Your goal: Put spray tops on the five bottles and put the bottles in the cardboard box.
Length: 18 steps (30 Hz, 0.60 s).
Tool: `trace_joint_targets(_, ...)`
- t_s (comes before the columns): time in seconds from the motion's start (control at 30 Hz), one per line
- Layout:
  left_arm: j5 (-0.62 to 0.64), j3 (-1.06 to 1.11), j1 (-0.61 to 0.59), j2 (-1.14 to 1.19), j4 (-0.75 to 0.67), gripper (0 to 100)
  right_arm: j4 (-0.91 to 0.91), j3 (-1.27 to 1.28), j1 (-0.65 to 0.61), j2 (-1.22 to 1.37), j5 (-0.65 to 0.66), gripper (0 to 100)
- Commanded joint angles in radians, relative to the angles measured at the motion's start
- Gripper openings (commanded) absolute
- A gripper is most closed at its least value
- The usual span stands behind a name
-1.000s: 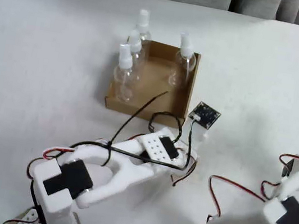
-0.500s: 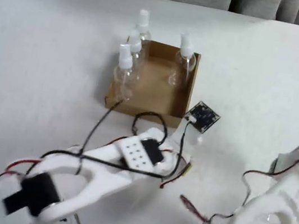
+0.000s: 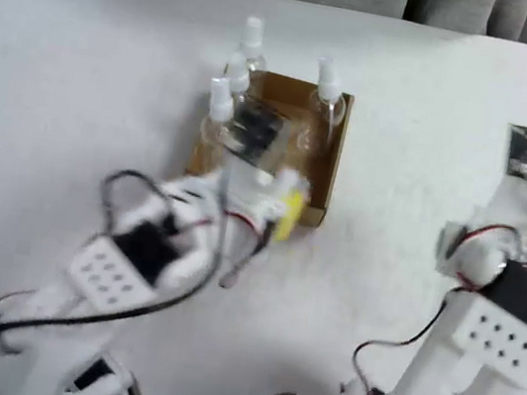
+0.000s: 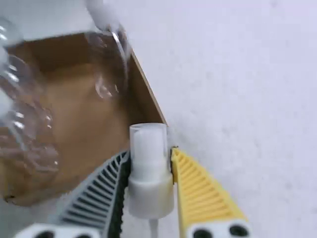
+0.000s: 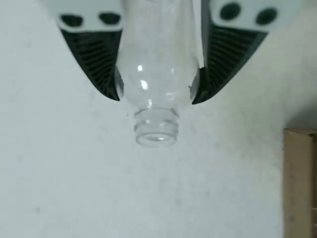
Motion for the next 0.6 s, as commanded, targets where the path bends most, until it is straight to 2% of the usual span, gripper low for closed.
trace_joint_targets(0.0,-0.015,-0.146,-0.125,-0.183,0.087,2,-0.013,-0.003,-0.162,-0.139,-0.02,1.7)
trace_joint_targets(0.17,-0.114,-0.301,-0.245,-0.257,0.126,2,-0.061,0.023,-0.334,-0.321,-0.224,1.7)
trace_joint_targets(0.37,-0.115,-0.562,-0.351,-0.257,0.114,2,-0.263,0.164,-0.526,-0.438,-0.379,2.0)
trace_joint_targets(0.47,-0.115,-0.654,-0.349,-0.255,0.002,2,-0.409,0.269,-0.634,-0.478,-0.4,2.1)
trace_joint_targets(0.57,-0.092,-0.687,-0.348,-0.254,-0.189,2,-0.568,0.394,-0.745,-0.536,-0.407,1.7)
